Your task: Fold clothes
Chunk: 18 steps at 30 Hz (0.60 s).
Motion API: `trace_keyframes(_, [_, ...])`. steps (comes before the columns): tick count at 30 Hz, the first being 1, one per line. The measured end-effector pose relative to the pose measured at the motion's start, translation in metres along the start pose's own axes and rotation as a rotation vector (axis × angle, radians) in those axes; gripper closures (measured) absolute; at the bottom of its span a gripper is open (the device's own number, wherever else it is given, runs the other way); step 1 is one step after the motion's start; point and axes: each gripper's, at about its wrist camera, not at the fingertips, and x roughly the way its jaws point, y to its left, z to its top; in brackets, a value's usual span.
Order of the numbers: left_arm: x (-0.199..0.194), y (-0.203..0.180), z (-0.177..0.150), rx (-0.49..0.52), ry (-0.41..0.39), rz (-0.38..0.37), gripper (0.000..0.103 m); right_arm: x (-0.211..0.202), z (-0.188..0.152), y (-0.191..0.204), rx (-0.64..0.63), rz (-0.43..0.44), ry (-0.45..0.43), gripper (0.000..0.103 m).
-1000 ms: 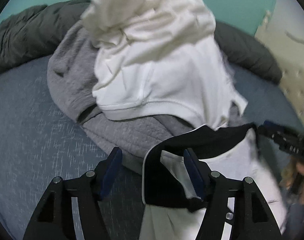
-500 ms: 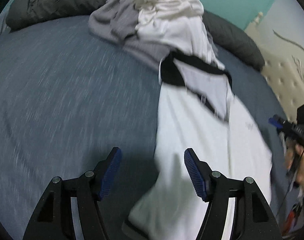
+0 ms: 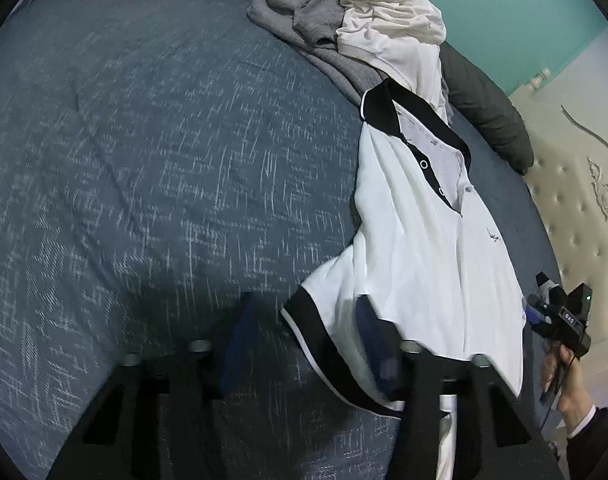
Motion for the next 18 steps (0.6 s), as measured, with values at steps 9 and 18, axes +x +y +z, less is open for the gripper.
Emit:
trace_keyframes(9, [0.004,-0.007,-0.012,0.027,0.001,-0.027,0.1,-0.011,-0.019,-0.01,0.11,-0.005,-0.097,0.039])
trace_keyframes(18, [-0.031,-0.007,-0.003,0.022,-0.1,-0.024,0.101,-0.002,-0.023,-0.001,0.093,-0.014,-0.07,0.061])
